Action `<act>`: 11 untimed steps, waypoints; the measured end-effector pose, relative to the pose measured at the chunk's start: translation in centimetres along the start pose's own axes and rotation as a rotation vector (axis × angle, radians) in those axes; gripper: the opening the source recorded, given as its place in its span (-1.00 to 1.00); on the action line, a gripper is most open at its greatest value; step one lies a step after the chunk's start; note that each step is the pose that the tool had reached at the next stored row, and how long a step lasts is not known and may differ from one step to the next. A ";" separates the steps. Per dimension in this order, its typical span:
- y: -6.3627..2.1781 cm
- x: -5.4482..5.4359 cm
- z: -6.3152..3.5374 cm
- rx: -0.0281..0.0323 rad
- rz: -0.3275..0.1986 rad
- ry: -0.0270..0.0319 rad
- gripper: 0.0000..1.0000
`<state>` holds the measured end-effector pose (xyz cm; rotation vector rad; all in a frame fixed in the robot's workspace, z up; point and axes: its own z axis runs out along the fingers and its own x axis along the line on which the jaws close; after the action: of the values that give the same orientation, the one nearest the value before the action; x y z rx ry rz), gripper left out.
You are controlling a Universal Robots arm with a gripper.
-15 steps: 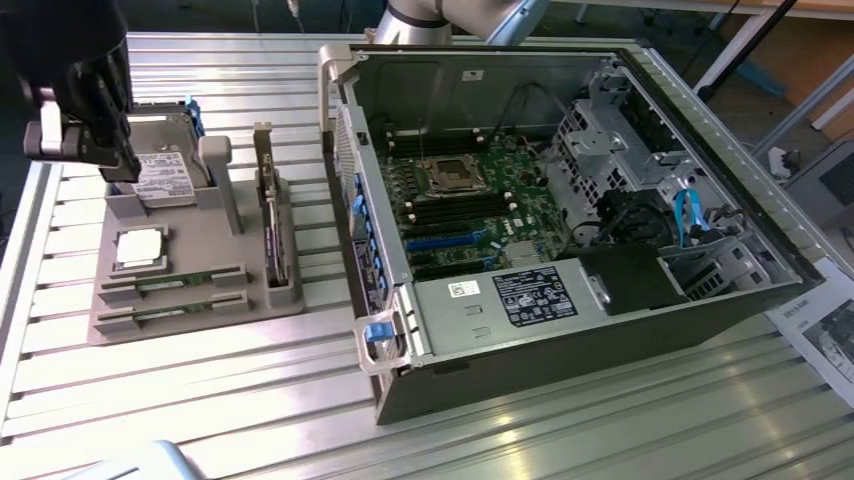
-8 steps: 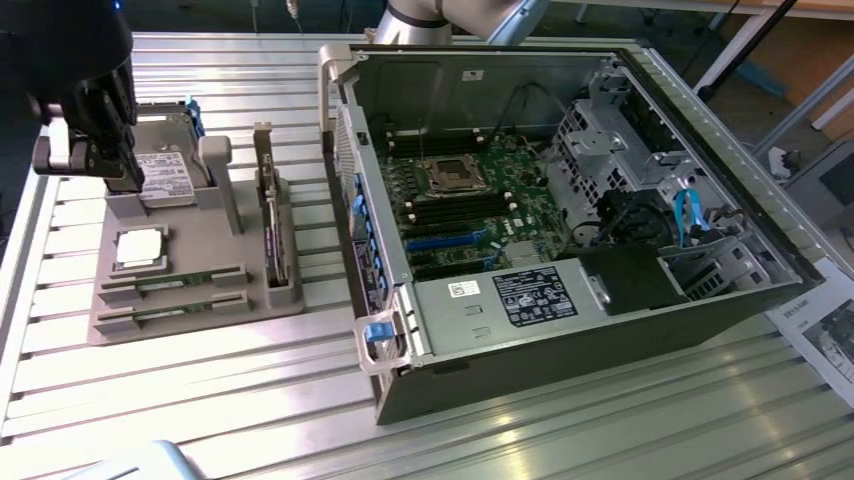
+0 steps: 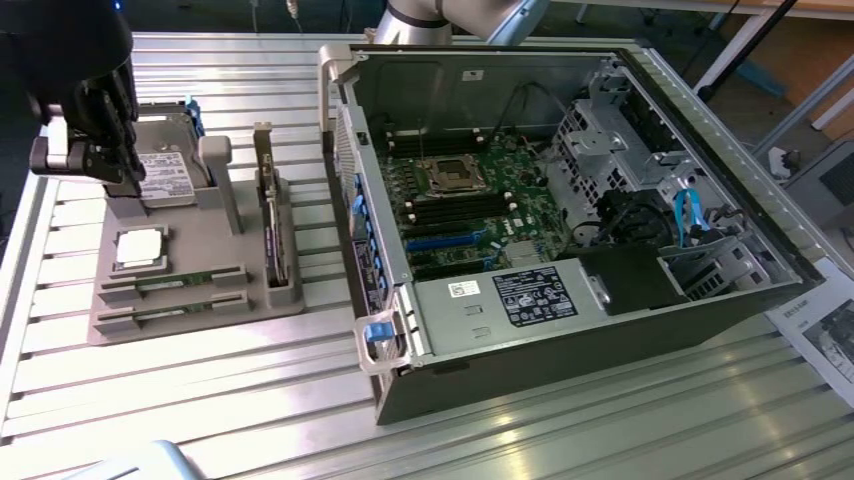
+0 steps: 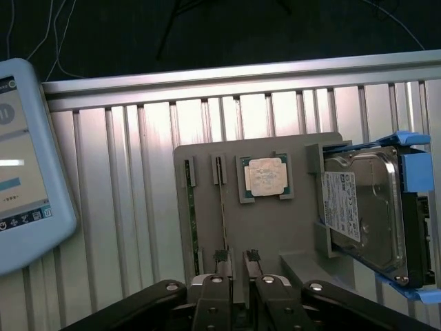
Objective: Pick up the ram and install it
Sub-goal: 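Pick up the ram and move it above insertion slot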
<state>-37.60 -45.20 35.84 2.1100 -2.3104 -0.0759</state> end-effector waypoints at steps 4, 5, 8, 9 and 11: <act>0.00 0.0 0.00 0.0000 0.000 0.0001 -0.52; 0.00 0.0 0.00 0.0000 0.000 0.0000 -0.52; 0.00 0.0 0.09 0.0003 0.000 -0.0003 -0.52; -0.01 0.0 0.17 0.0002 0.000 -0.0002 -0.52; -0.03 0.1 0.40 0.0000 -0.001 0.0001 -0.52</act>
<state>-37.60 -45.34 35.44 2.1114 -2.3091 -0.0758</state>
